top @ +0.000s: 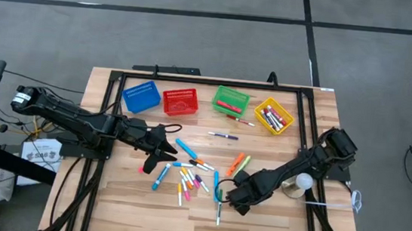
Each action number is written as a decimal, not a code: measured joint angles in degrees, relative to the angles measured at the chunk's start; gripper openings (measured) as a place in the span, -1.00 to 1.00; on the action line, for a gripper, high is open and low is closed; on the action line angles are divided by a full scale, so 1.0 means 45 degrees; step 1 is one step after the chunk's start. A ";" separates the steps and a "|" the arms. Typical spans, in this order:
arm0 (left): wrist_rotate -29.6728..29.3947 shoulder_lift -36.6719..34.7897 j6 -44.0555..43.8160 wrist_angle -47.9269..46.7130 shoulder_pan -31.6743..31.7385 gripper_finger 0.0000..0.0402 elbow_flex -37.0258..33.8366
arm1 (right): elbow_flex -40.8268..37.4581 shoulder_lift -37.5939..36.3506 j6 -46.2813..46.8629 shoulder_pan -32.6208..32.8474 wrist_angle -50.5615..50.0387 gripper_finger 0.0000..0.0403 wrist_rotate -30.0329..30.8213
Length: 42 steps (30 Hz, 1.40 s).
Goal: Pick & Place Markers
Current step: Put the large green marker pen into the yellow bin
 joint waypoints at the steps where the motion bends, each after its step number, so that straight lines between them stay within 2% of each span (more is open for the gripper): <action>1: 0.0000 0.0000 0.0000 0.0000 0.0000 -0.37 0.0000 | 0.0068 0.0000 -0.0110 -0.0111 -0.0020 -0.63 0.0026; 10: 0.0000 0.0000 -0.0101 0.0005 0.0000 -0.37 0.0000 | 0.1036 -0.0010 -0.2150 -0.1613 -0.0172 -0.64 0.0961; 20: -0.0054 0.0000 -0.0291 0.0010 0.0000 -0.37 0.0000 | 0.2375 -0.0015 -0.5719 -0.4408 -0.0792 -0.64 0.1977; 27: -0.0998 0.0000 -0.0619 0.0079 0.0005 -0.37 0.0000 | 0.3225 -0.0019 -0.8778 -0.6589 -0.2561 -0.64 0.2102; 31: -0.1663 0.0000 -0.0921 0.0142 0.0005 -0.37 0.0000 | 0.3297 -0.0029 -1.0240 -0.7843 -0.3779 -0.64 0.2941; 35: -0.2310 0.0000 -0.1185 0.0193 0.0005 -0.37 0.0000 | 0.3297 -0.0029 -1.1169 -0.9207 -0.4650 -0.64 0.3267; 42: -0.3196 0.0000 -0.1583 0.0255 0.0005 -0.37 0.0000 | 0.3267 -0.0440 -1.2430 -1.1399 -0.4759 -0.64 0.3270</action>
